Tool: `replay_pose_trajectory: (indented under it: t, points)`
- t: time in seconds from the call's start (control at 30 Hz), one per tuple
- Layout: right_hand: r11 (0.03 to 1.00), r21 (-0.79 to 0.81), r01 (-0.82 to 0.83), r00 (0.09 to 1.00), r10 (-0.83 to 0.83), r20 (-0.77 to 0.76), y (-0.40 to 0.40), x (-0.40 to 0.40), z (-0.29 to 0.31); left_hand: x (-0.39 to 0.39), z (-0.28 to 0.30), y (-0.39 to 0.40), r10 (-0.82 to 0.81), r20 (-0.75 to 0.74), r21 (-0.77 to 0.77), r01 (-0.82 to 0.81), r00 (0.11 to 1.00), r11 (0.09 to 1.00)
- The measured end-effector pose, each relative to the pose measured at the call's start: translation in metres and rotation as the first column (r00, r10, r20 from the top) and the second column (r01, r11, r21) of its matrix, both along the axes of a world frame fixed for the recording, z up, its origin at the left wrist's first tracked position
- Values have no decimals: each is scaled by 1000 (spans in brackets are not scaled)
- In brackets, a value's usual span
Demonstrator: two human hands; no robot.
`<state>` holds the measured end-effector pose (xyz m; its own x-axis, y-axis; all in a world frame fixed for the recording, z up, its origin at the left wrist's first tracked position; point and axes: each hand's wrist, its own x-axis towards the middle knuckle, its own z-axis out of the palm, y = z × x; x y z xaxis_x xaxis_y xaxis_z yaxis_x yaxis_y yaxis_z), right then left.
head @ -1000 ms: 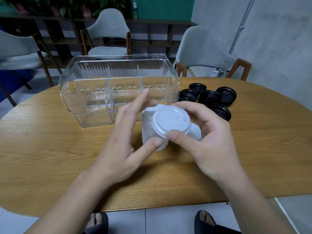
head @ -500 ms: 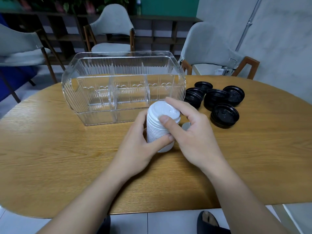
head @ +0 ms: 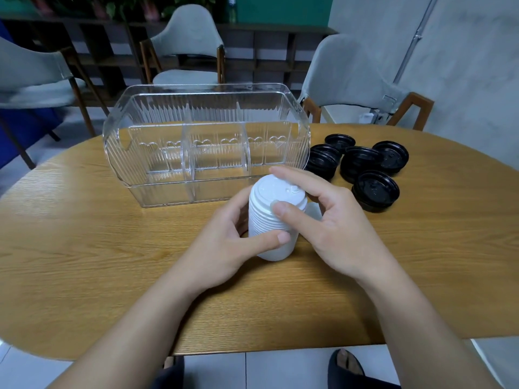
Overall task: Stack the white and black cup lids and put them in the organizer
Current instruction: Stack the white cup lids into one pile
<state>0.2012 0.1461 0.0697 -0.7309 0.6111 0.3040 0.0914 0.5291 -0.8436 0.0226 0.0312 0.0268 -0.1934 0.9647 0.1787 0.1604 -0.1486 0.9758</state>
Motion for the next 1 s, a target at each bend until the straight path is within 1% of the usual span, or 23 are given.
replay_pose_trajectory:
  t: [0.13, 0.2, 0.43, 0.63, 0.7, 0.8, 0.87, 0.9, 1.0]
  points:
    - [988, -32, 150, 984, -152, -94, -15, -4, -11, 4, -2, -1, 45, -15, 19, -45, 999, 999]
    - [979, -48, 199, 971, -204, -126, -23, -6, -15, 6, -2, -1, 70, -32, 30, -69, 997, 997]
    - [954, -172, 245, 940, -277, -197, -34, -8, -19, 11, -2, -3, 156, -81, 65, -151, 984, 986]
    - [953, -177, 245, 939, -279, -201, -34, -8, -18, 14, -2, -4, 208, -128, 86, -198, 970, 976]
    - [963, -138, 232, 950, -255, -180, -27, -1, -16, 13, -2, -3, 241, -141, 97, -229, 960, 969]
    - [944, -70, 322, 938, -328, -112, -10, 14, -11, 8, -4, 0, 313, -158, 95, -301, 937, 949]
    - [919, 33, 392, 920, -392, -5, 2, 28, -12, 5, -4, 0, 344, -141, 72, -337, 928, 939]
    - [913, 94, 398, 912, -404, 62, 7, 34, -14, 5, -5, 0, 356, -135, 68, -350, 925, 934]
    - [897, 281, 341, 887, -406, 220, 14, 44, -28, 5, -5, 1, 391, -141, 69, -385, 909, 920]
